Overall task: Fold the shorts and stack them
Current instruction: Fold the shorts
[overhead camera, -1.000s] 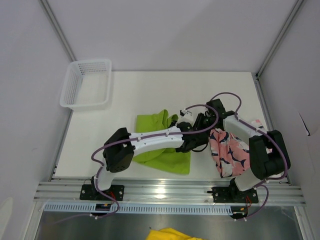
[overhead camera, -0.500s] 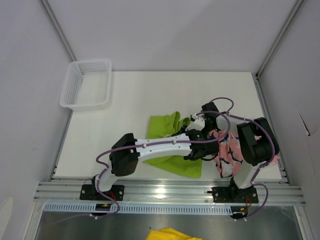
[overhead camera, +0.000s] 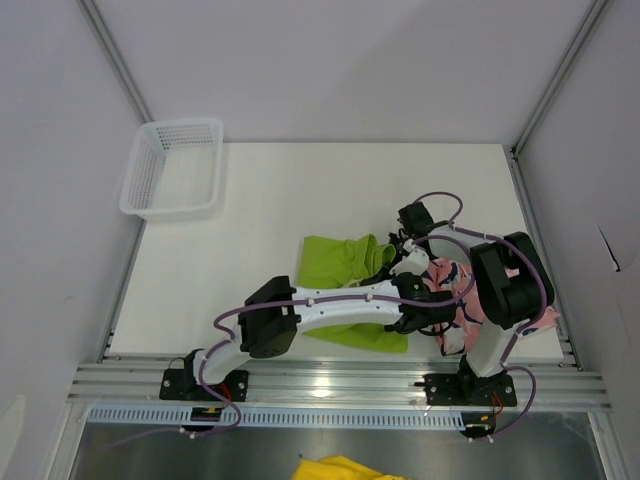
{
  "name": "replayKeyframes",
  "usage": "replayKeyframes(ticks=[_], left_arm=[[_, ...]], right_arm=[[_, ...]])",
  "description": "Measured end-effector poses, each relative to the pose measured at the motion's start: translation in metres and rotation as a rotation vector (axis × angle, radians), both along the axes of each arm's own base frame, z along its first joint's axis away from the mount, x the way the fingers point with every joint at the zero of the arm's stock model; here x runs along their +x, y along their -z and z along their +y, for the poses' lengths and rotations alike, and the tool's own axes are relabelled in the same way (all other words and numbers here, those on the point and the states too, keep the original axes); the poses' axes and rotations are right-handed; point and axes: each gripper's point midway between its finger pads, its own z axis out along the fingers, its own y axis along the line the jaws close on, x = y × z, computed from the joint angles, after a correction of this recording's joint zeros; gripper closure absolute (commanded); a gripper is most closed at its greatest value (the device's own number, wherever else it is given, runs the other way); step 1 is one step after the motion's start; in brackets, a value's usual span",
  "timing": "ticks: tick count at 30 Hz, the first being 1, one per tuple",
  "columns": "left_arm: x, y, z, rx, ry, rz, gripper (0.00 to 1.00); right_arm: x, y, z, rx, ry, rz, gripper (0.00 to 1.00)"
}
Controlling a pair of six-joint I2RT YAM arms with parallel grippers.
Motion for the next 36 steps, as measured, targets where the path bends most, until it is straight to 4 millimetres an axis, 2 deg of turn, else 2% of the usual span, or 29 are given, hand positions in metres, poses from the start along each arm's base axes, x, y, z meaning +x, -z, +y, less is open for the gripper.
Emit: replayKeyframes(ticks=[4, 20, 26, 31, 36], left_arm=[[0.001, 0.006, -0.008, 0.002, 0.003, 0.006, 0.99], [0.001, 0.023, -0.016, -0.002, 0.024, 0.012, 0.97], [0.0, 0.04, -0.008, 0.025, 0.025, 0.016, 0.98], [-0.001, 0.053, 0.005, 0.066, 0.02, 0.026, 0.98], [0.0, 0.051, 0.007, 0.055, 0.017, 0.024, 0.99]], right_arm=[[0.0, 0.0, 0.0, 0.0, 0.001, -0.001, 0.99], [0.005, -0.001, -0.003, 0.028, 0.012, -0.002, 0.97], [0.007, -0.006, -0.005, 0.06, 0.019, 0.004, 0.94], [0.014, -0.024, -0.006, 0.088, 0.024, -0.02, 0.92], [0.028, -0.047, -0.011, 0.088, 0.026, -0.088, 0.91]])
